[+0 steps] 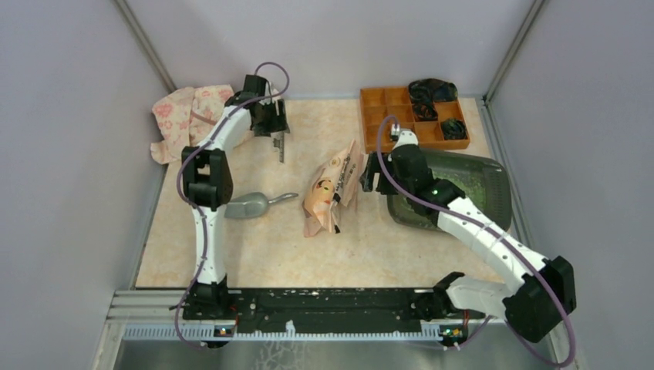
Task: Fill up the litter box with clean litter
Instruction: Place the clamp at the center of the board, then adjust the cat litter bag at the center of the board.
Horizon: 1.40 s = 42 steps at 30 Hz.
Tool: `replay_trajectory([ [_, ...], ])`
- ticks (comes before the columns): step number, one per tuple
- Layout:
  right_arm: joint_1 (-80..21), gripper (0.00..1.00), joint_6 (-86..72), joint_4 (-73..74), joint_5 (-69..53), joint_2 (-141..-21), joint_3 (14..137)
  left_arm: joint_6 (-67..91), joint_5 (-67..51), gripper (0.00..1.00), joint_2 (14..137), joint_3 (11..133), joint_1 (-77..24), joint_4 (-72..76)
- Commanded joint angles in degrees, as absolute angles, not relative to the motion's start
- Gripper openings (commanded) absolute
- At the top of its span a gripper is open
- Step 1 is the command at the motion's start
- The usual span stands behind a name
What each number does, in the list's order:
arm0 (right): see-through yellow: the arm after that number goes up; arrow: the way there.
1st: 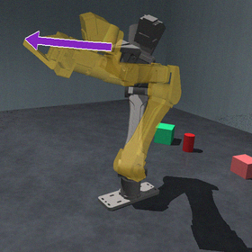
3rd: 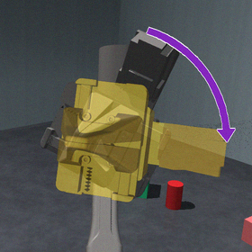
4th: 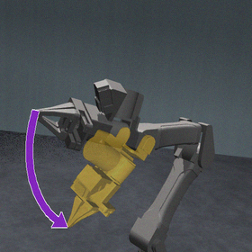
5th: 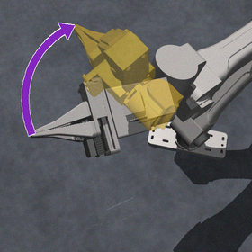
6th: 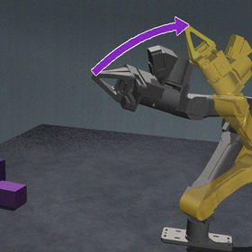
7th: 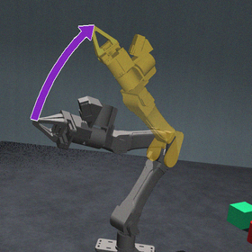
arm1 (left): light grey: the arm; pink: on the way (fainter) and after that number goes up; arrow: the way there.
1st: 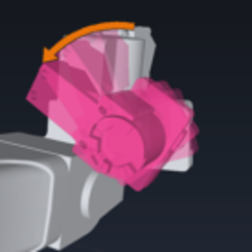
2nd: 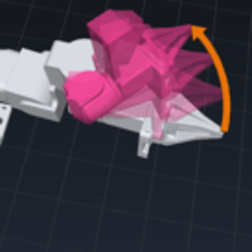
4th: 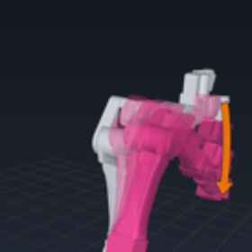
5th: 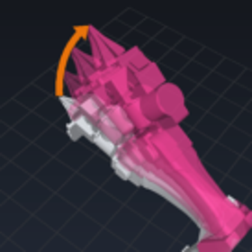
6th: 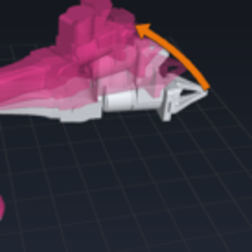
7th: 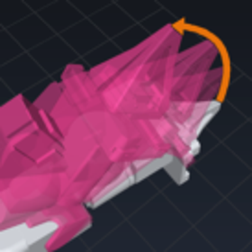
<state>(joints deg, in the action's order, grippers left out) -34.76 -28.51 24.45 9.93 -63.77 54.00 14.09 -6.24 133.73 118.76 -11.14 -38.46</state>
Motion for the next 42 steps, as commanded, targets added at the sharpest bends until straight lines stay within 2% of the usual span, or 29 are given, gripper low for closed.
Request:
replay_trajectory([
  [1, -29.7, 0.75, -28.2, 9.6, -5.2, -65.9, 50.2, 13.2, -6.7, 0.77, 130.8, 121.2, -11.2, -37.7],
  [5, -24.1, 0.75, -29.9, -1.3, -12.6, -67.6, 45.3, 14.0, -6.1, 0.78, 126.0, 119.5, -11.2, -39.4],
  [19, -23.8, 0.76, -34.2, -17.1, -12.8, -82.7, 44.9, 17.0, -8.5, 0.79, 104.6, 104.2, -13.2, -38.8],
  [29, -28.6, 0.81, -34.6, -16.4, -6.4, -89.2, 48.5, 17.4, -8.2, 0.79, 102.1, 99.7, -13.6, -38.8],
  [36, -28.6, 0.82, -38.2, -33.1, -10.7, -90.3, 42.6, 15.4, -5.9, 0.79, 101.6, 99.8, -13.7, -39.3],
  [42, -28.6, 0.82, -42.4, -46.2, -15.9, -96.7, 42.3, 14.7, -6.0, 0.79, 102.0, 100.1, -13.7, -39.7],
])
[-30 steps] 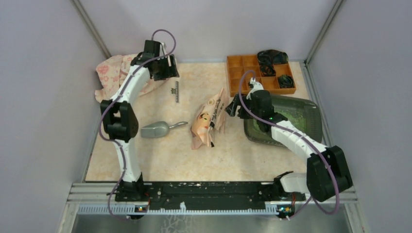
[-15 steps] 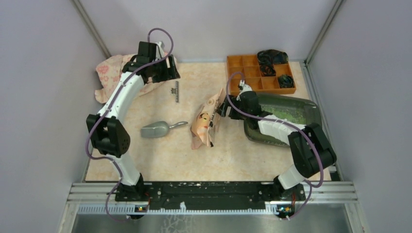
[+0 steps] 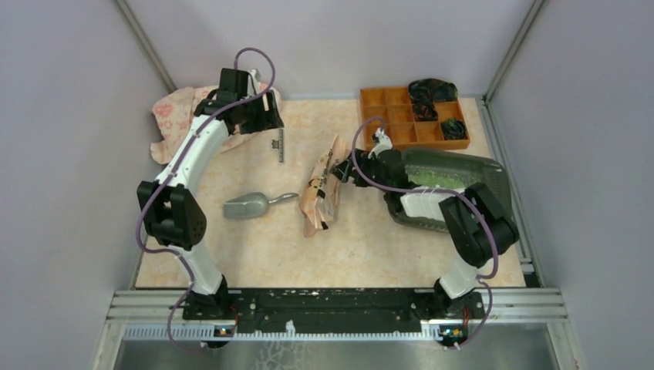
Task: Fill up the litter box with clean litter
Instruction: Adjust the cat litter bag at the center of the board.
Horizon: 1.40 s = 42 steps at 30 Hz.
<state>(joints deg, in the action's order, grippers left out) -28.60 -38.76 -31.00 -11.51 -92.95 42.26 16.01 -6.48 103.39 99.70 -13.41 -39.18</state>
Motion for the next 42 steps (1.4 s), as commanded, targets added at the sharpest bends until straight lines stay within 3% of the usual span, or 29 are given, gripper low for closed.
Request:
replay_trajectory([
  [1, -28.7, 0.82, -43.1, -48.1, -16.4, -98.3, 42.2, 14.5, -5.8, 0.79, 102.0, 100.2, -13.7, -39.9],
  [14, -28.7, 0.65, -47.8, -72.8, -23.5, -106.4, 40.4, 13.5, -5.3, 0.79, 101.7, 99.1, -13.6, -39.9],
  [18, -28.7, 0.48, -48.5, -75.4, -26.4, -105.6, 41.0, 13.5, -5.4, 0.79, 101.8, 99.0, -13.7, -39.8],
  [24, -28.7, 0.09, -48.0, -71.4, -31.4, -99.3, 41.9, 13.4, -5.8, 0.79, 101.6, 98.9, -13.7, -39.9],
  [26, -28.7, 0.0, -45.1, -63.9, -31.3, -94.8, 42.7, 13.4, -6.0, 0.79, 101.4, 98.6, -13.7, -40.0],
  [32, -31.2, 0.0, -23.2, -14.5, -23.6, -82.2, 60.3, 13.4, -6.5, 0.79, 99.9, 97.6, -13.7, -40.1],
  [42, -35.3, 0.0, -3.9, 39.7, -18.0, -93.6, 111.9, 13.0, -7.2, 0.79, 97.6, 96.5, -13.7, -40.5],
])
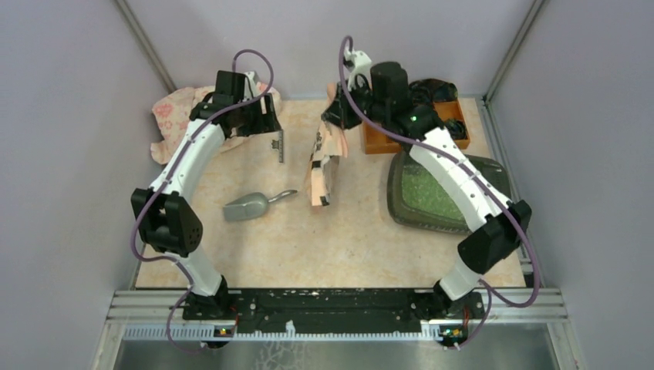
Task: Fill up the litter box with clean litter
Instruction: Adjust the cat litter bag at the center of the board.
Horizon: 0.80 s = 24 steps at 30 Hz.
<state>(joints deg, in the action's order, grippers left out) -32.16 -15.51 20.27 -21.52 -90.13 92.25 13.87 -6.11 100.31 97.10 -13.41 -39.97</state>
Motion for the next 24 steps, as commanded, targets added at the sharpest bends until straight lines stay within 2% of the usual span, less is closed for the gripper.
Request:
replay_trajectory([
  [1, -36.5, 0.0, -2.2, 44.4, -16.5, -95.6, 117.0, 12.9, -7.1, 0.79, 97.3, 96.5, -13.7, -40.6],
  [4, -40.7, 0.0, 3.5, 56.2, -12.5, -102.0, 131.7, 12.6, -6.7, 0.79, 96.6, 96.4, -13.7, -40.9],
  [7, -45.3, 0.0, 6.9, 64.3, -2.2, -107.9, 141.8, 12.5, -6.4, 0.79, 96.0, 96.3, -13.7, -41.0],
  [9, -46.4, 0.0, 6.9, 65.7, -0.4, -109.6, 144.9, 12.5, -6.2, 0.79, 95.8, 96.5, -13.7, -41.6],
  [11, -47.9, 0.0, 6.4, 65.5, 6.8, -108.9, 144.5, 12.4, -6.2, 0.79, 95.4, 96.3, -13.7, -42.1],
  [14, -51.0, 0.0, 8.6, 64.7, 20.0, -107.5, 139.4, 12.0, -5.7, 0.8, 94.7, 96.1, -13.7, -42.5],
  [18, -53.9, 0.0, 13.9, 57.0, 35.7, -104.4, 121.6, 11.8, -6.3, 0.8, 95.0, 96.6, -13.7, -42.8],
  [20, -54.0, 0.0, 16.0, 52.4, 36.5, -103.1, 113.0, 11.8, -7.3, 0.8, 95.1, 96.5, -13.7, -42.7],
  [24, -54.0, 0.0, 16.2, 45.9, 30.7, -100.0, 109.3, 11.3, -9.8, 0.8, 95.0, 95.4, -13.7, -41.9],
])
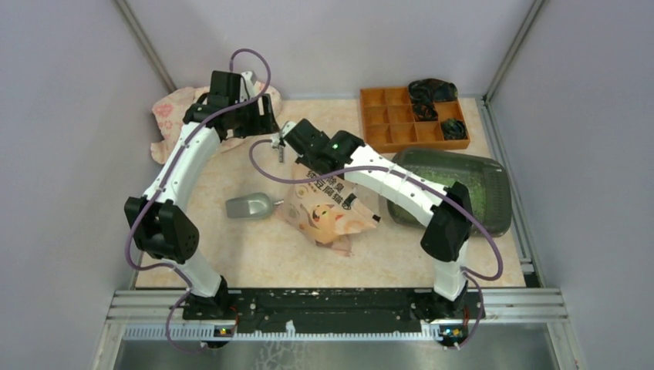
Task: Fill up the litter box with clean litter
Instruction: Adjust the cat litter bag at the center of the board.
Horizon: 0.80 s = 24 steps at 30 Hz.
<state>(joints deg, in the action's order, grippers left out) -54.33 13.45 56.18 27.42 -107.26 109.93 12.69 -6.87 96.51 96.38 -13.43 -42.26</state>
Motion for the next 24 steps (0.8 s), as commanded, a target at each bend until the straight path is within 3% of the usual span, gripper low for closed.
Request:
replay_trajectory([
  [1, -54.0, 0.0, 16.3, 44.1, 29.1, -98.6, 109.4, 11.1, -10.7, 0.81, 94.8, 95.1, -13.7, -41.5],
  [11, -54.0, 0.0, 18.0, 42.1, 21.6, -95.5, 117.0, 11.3, -22.1, 0.89, 92.0, 93.0, -13.6, -37.3],
  [24, -53.0, 0.0, 18.5, 36.4, 16.5, -100.4, 110.3, 12.8, -22.5, 0.89, 93.3, 90.5, -13.6, -35.0],
])
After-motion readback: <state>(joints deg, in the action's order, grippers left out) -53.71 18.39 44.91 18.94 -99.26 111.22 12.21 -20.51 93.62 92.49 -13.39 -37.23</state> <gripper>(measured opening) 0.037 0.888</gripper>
